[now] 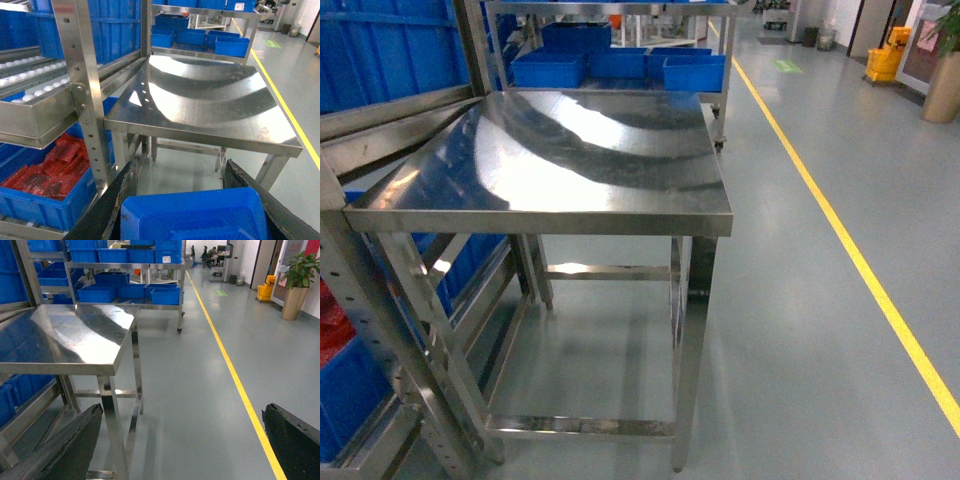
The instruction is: Pick blue part to blue bin on bottom shelf
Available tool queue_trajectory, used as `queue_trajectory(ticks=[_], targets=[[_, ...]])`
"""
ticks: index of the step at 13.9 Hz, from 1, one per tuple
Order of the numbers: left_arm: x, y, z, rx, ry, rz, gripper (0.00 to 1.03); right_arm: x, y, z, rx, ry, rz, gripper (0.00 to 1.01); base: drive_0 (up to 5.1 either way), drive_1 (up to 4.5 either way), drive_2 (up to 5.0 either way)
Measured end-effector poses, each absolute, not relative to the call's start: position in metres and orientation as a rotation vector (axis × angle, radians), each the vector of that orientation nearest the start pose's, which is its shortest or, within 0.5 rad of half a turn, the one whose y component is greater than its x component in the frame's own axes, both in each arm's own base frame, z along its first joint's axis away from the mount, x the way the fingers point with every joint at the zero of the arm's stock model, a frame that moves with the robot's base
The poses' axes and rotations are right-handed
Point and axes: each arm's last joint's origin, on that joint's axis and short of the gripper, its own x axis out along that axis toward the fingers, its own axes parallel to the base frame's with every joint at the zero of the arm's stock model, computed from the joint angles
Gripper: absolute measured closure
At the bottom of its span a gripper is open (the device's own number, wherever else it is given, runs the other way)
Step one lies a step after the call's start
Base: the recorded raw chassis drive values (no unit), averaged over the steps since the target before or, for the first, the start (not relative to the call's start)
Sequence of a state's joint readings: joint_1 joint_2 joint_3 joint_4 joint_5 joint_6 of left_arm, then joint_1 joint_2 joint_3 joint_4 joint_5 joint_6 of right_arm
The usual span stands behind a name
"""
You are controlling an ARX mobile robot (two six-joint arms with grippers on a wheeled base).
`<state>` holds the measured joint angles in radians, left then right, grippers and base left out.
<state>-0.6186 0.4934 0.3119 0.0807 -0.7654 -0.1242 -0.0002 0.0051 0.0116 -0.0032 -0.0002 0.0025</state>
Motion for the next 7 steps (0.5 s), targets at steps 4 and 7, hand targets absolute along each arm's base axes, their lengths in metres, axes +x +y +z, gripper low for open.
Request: queue_trajectory(ticks=[4, 7], targets=[[0.115, -0.0574, 0.2351, -0.064, 0.063, 0.147, 0.6, 0.0973, -0.0001, 0.1666, 0.002, -0.002, -0.002, 0.03, -3.6, 1.98, 2.0], [0.1149, -0.0575, 0.2352, -0.065, 0.062, 0.147, 0.6, 0.0973, 0.0, 0.1666, 0.002, -0.001, -0.001, 0.03, -4.8, 2.63, 2.6]])
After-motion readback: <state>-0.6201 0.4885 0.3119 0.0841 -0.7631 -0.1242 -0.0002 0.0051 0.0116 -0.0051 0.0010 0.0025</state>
